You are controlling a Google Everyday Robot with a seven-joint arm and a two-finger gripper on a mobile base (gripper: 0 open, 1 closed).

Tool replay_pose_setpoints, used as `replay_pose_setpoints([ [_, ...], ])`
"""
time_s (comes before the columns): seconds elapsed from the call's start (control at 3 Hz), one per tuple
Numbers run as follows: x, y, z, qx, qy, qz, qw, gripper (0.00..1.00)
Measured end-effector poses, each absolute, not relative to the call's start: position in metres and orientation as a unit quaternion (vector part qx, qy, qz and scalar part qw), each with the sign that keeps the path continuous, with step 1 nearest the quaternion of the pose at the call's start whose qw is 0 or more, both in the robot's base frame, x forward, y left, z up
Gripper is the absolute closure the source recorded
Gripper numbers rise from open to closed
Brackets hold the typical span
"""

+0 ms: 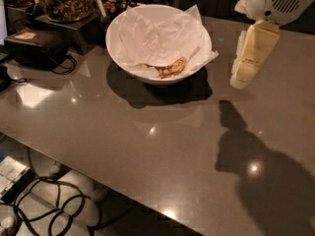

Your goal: Pick banana from white bowl

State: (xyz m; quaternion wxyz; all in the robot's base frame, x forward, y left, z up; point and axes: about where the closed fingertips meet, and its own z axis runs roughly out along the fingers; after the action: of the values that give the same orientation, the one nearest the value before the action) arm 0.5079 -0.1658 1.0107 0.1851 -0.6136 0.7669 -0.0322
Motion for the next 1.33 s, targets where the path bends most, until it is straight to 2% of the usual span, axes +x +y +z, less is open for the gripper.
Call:
replay_pose_setpoints([
  [1.33,0.543,-0.119,1.026,-0.671,0.707,-0.050,0.217,0.00],
])
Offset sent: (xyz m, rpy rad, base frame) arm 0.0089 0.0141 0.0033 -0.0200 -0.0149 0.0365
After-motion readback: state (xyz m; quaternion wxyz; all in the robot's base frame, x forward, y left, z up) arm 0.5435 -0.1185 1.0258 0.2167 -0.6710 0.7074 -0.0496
